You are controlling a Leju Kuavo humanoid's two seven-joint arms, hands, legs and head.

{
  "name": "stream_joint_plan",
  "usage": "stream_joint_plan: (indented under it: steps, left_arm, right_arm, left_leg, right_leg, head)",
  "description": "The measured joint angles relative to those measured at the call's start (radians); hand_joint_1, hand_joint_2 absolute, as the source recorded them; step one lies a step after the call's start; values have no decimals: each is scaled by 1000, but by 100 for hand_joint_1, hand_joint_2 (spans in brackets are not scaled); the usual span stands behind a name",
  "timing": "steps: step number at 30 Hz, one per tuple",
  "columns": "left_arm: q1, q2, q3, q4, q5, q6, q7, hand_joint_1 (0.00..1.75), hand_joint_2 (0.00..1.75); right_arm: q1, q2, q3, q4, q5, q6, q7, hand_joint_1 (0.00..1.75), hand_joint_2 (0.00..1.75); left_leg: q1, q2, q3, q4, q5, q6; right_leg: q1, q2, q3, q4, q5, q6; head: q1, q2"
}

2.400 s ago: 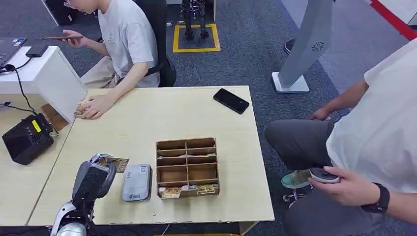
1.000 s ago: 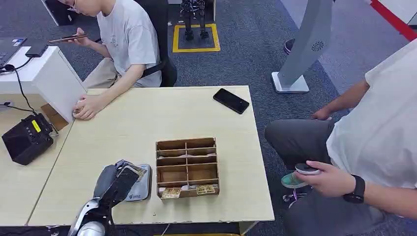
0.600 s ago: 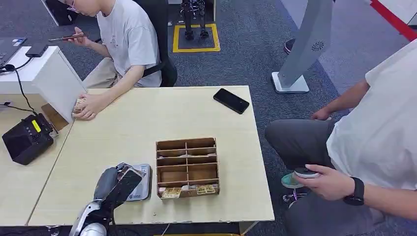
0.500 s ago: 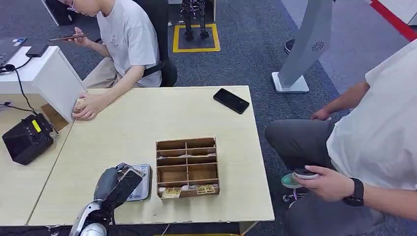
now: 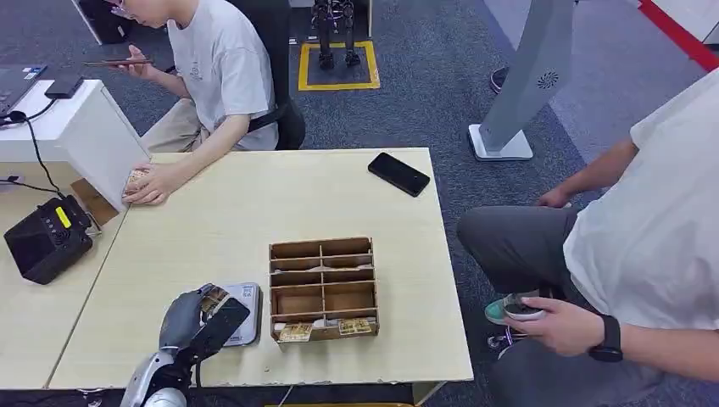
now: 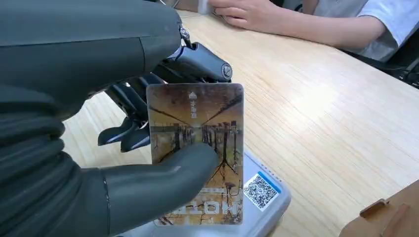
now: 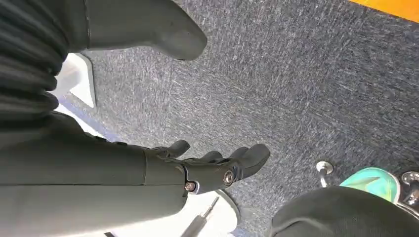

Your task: Pass the card to the sensor for recognition and then transmit it.

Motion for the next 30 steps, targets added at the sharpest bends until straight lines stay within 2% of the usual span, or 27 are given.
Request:
stream_joint_plan:
  steps: [30]
  left_arm:
    - [5, -16, 12, 39, -30, 6, 9, 175, 175]
  right_arm:
    - [-6, -6, 19, 11, 0, -6, -2, 0, 175]
  left_leg:
    - [0, 0, 0, 0, 0, 0]
  right_leg:
    - [0, 0, 1, 0, 0, 0]
  head:
    - [0, 0]
